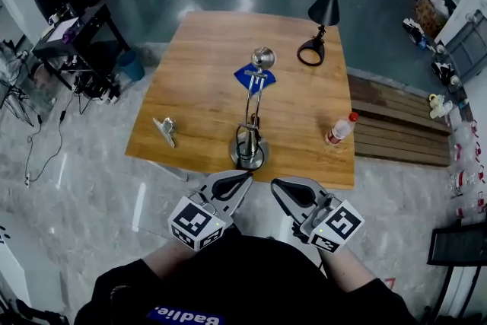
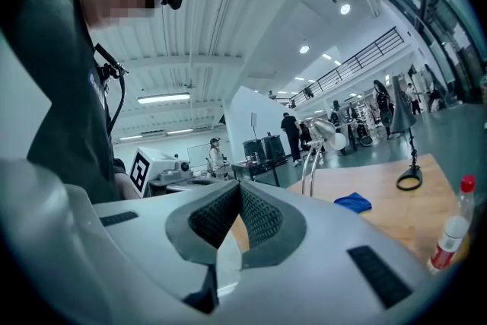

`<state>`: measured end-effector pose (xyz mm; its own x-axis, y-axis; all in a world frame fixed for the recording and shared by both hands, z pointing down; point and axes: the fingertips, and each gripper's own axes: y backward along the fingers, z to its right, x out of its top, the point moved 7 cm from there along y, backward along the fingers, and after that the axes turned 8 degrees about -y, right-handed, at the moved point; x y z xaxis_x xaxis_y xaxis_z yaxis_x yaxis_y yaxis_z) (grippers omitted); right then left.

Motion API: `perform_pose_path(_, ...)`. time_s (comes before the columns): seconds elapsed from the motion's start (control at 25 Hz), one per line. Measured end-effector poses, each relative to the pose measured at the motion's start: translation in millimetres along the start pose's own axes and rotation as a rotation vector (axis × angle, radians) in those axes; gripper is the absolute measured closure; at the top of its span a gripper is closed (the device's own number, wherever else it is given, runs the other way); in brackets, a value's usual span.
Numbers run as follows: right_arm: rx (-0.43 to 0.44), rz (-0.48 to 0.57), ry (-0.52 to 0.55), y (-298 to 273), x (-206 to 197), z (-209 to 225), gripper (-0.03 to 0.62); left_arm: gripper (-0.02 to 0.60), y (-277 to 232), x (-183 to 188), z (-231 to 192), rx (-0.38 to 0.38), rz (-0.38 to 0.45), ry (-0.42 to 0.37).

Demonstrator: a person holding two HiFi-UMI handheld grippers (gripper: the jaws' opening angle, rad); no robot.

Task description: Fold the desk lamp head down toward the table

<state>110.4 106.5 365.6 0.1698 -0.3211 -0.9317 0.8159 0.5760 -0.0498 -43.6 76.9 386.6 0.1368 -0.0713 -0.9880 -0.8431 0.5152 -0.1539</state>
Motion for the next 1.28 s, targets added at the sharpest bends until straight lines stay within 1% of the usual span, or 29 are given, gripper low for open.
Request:
perform_pose_path(0.16,-0.051,-0.009,0.005,-32.1,11.6,16.8,0.589,0.574,-12.2,-15.4,-40.0,-0.052,-0.018,-0.013)
perform_pose_path(0.36,-0.137,-0.006,-0.002,-69.2,27.9,41.7,0.588,0.574,-26.8,-21.3,-81.9,-0.178,-0.009,-0.068)
perform_pose_path(0.44,-0.166,-0.008,-0.001,-81.9,33.4,50.1,0.588,0.574,-32.7,-23.4,-95.0,-0.225,-0.008,-0.078)
perform_pose_path(0.56,-0.196,-0.007,-0.006,-93.7,36.3,61.1,0.588,0.574,-41.0,-29.8,-108.4,-0.26,-0.017,-0.078)
perform_pose_path(0.68,-0.197,-0.018,-0.018,-96.2,35.3,70.3,0.588,0.574,-48.1,-35.1,-111.2,-0.272,-0.023,-0.069)
perform_pose_path(0.76,-0.184,-0.025,-0.025,-96.3,37.8,79.8,0.588,0.574,-55.7,-37.6,-111.9,-0.273,-0.032,-0.077)
perform_pose_path(0.88,-0.161,-0.034,-0.032,-97.6,43.4,94.7,0.588,0.574,-66.4,-46.7,-113.6,-0.248,-0.08,-0.08)
perform_pose_path(1.04,-0.133,-0.046,-0.046,-97.3,46.8,111.5,0.588,0.574,-74.6,-60.1,-115.7,-0.211,-0.135,-0.059)
perform_pose_path(1.28,-0.09,-0.067,-0.056,-97.5,47.3,125.0,0.588,0.572,-82.5,-74.0,-121.8,-0.162,-0.167,-0.021)
